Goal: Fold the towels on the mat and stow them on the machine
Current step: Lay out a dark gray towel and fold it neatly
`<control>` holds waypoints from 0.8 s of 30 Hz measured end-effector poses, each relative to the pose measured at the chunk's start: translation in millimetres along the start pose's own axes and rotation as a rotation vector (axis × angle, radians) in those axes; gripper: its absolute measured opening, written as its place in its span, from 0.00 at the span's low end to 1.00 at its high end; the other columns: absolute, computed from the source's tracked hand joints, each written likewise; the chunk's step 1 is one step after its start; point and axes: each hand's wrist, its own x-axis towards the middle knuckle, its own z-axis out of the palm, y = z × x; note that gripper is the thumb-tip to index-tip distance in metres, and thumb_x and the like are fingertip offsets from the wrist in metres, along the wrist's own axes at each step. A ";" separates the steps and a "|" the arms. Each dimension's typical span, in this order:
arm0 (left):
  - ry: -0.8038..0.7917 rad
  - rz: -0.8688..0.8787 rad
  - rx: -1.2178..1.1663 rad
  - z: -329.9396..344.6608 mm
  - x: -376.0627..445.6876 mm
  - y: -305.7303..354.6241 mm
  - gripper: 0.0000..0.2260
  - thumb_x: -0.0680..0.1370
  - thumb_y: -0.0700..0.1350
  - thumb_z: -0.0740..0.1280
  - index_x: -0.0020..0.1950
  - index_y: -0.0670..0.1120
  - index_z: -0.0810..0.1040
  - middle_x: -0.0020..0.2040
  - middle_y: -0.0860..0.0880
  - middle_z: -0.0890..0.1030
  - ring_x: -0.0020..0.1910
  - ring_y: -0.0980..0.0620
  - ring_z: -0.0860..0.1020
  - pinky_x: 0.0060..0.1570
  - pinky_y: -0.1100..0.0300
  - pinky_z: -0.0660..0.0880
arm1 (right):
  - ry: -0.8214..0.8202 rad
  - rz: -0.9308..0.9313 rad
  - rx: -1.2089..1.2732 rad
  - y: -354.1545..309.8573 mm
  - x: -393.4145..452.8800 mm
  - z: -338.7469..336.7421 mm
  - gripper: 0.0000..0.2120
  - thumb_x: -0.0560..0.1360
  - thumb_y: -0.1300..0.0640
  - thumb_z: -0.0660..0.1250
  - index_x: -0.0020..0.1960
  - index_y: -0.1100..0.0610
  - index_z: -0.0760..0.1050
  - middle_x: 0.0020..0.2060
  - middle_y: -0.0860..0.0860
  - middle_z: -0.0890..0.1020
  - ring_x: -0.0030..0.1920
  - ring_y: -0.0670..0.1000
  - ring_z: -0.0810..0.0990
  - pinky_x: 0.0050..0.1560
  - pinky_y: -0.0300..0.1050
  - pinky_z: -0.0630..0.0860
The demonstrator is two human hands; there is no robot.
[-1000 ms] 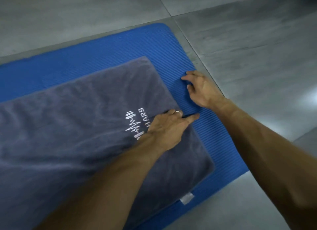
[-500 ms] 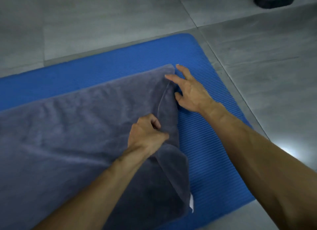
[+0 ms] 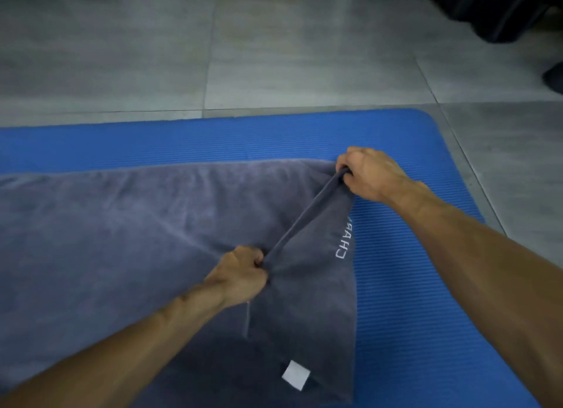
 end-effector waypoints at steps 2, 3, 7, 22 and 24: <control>0.026 0.007 -0.107 -13.4 -8.0 -16.8 0.07 0.73 0.37 0.61 0.39 0.45 0.76 0.39 0.45 0.81 0.42 0.47 0.80 0.44 0.52 0.80 | 0.040 -0.031 -0.002 -25.2 11.5 -17.2 0.08 0.73 0.61 0.61 0.44 0.48 0.71 0.50 0.51 0.78 0.52 0.59 0.77 0.48 0.50 0.73; 0.053 0.019 -0.155 -19.9 -13.6 -26.5 0.07 0.76 0.37 0.60 0.42 0.45 0.76 0.42 0.44 0.81 0.45 0.47 0.80 0.48 0.49 0.78 | 0.052 -0.047 -0.012 -39.9 19.0 -25.1 0.08 0.72 0.61 0.62 0.43 0.48 0.70 0.50 0.51 0.79 0.52 0.59 0.77 0.47 0.49 0.72; 0.349 0.069 -0.224 -49.5 -39.5 -74.2 0.07 0.81 0.41 0.58 0.45 0.47 0.73 0.45 0.45 0.80 0.49 0.44 0.78 0.52 0.52 0.72 | 0.061 -0.139 -0.065 -111.5 47.9 -52.6 0.09 0.70 0.62 0.65 0.43 0.48 0.70 0.49 0.53 0.81 0.51 0.59 0.77 0.43 0.45 0.66; 0.769 -0.085 -0.344 -181.4 -146.9 -287.7 0.10 0.82 0.43 0.58 0.42 0.53 0.67 0.38 0.59 0.75 0.38 0.55 0.72 0.38 0.63 0.61 | 0.074 -0.656 -0.230 -469.1 156.1 -29.8 0.10 0.73 0.62 0.62 0.52 0.53 0.76 0.55 0.55 0.76 0.54 0.61 0.77 0.52 0.51 0.74; 0.820 -0.123 -0.378 -190.9 -158.8 -313.8 0.07 0.82 0.44 0.58 0.44 0.51 0.69 0.39 0.58 0.75 0.41 0.53 0.73 0.40 0.62 0.61 | 0.094 -0.699 -0.249 -518.6 162.5 -22.5 0.11 0.75 0.62 0.62 0.55 0.54 0.77 0.57 0.56 0.75 0.55 0.63 0.77 0.52 0.52 0.74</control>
